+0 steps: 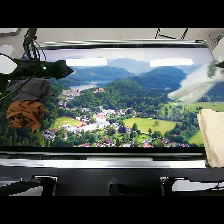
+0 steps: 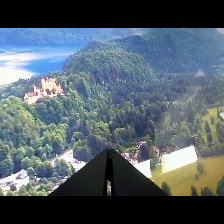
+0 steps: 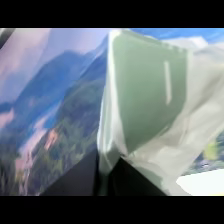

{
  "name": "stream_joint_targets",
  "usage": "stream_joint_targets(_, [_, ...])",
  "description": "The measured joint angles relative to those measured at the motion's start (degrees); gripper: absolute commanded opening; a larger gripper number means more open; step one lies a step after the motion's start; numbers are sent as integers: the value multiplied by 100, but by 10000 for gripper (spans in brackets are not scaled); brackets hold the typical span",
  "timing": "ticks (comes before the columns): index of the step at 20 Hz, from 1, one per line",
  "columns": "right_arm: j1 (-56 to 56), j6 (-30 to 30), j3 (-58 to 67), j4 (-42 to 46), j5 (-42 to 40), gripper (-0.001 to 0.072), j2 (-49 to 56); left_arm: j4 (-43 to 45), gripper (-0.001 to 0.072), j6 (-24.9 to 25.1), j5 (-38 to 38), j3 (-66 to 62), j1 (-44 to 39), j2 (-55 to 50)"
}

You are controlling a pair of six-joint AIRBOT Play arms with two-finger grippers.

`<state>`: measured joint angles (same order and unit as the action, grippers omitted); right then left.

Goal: Fold the clothes and pants, and hang the long-sleeved shirts on hangers.

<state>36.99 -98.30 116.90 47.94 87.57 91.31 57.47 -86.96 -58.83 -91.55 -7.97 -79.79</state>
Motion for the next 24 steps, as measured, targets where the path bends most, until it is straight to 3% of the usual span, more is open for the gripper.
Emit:
stream_joint_targets(6, [787,-144,87,221,-507,41,175,-2,20,0,9,0,-9,-50])
stream_joint_targets(12, [981,17,101,-149,-1056,42,306,-2,21,-2,17,0,-24,-72])
stream_joint_targets(15, [1281,50,101,153,-654,41,317,-7,21,-2,15,0,-44,-74])
stream_joint_targets(19, [1838,-57,101,667,597,41,310,-11,21,-2,22,0,-109,-74])
stream_joint_targets(24, [2197,-122,-271,2015,1517,41,55,-31,21,-2,28,0,-216,-74])
